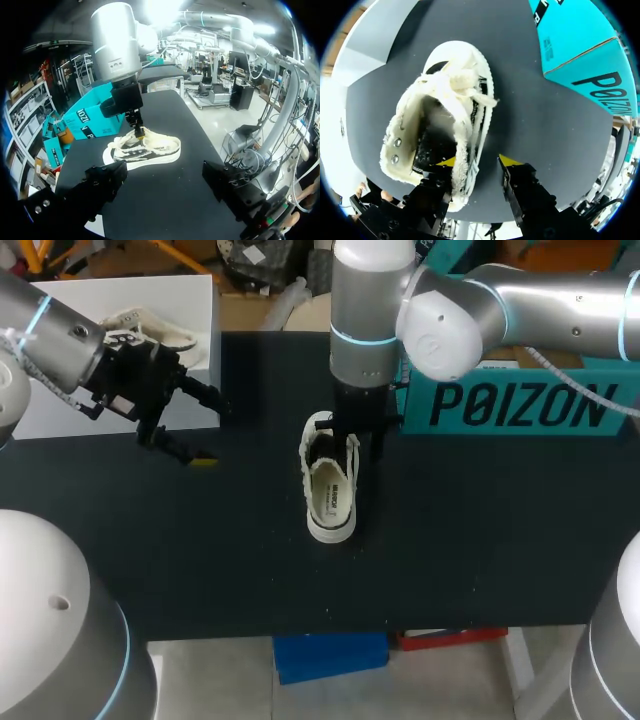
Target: Take the shoe out of the shoebox, open the shoe tongue, remove and reinsert the insole, then place the shoe into the shoebox
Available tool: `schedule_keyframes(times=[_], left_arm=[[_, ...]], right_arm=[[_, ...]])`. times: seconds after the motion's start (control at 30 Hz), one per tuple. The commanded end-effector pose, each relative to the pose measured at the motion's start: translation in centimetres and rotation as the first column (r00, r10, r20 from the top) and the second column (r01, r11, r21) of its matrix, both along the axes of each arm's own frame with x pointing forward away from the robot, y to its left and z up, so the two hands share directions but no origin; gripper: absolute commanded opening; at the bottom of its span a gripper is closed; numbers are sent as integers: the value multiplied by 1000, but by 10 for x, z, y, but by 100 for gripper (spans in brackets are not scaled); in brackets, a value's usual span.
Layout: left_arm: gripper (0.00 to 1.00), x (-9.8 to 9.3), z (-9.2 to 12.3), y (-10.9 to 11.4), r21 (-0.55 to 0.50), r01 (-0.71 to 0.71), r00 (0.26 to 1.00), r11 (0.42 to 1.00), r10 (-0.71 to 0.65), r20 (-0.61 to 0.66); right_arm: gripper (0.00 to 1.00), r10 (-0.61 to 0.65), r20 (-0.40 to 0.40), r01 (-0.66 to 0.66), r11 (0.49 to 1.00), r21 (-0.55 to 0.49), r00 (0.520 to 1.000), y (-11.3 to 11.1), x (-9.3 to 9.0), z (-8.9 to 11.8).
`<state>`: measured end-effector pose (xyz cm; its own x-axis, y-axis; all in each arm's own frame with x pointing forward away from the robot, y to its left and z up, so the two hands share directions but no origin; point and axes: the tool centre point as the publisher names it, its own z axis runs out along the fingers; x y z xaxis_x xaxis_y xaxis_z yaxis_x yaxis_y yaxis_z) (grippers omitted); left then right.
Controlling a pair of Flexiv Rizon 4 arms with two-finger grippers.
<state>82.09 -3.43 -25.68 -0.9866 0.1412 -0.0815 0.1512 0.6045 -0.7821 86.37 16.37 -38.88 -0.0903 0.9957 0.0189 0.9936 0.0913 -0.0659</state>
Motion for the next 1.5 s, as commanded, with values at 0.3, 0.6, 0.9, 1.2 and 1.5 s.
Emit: schedule_keyframes(times=[0.3, 0.6, 0.9, 1.2, 1.5], left_arm=[[100, -1, 1, 0, 4, -1, 1000, 1000, 1, 0], [100, -1, 1, 0, 4, -1, 1000, 1000, 1, 0], [100, -1, 1, 0, 4, -1, 1000, 1000, 1, 0], [100, -1, 1, 0, 4, -1, 1000, 1000, 1, 0], [100, -1, 1, 0, 4, -1, 1000, 1000, 1, 0]], right_arm=[[35, -24, -50, 23, 999, -25, 998, 7, 1, -26], [0, -54, -52, 52, 998, -33, 997, 4, -5, -32], [0, -51, -98, 44, 997, -71, 994, 3, -5, -12], [0, -29, -18, 28, 999, -42, 999, -22, 3, 65], [0, 303, 132, -303, 953, -15, 944, -44, 19, 175]])
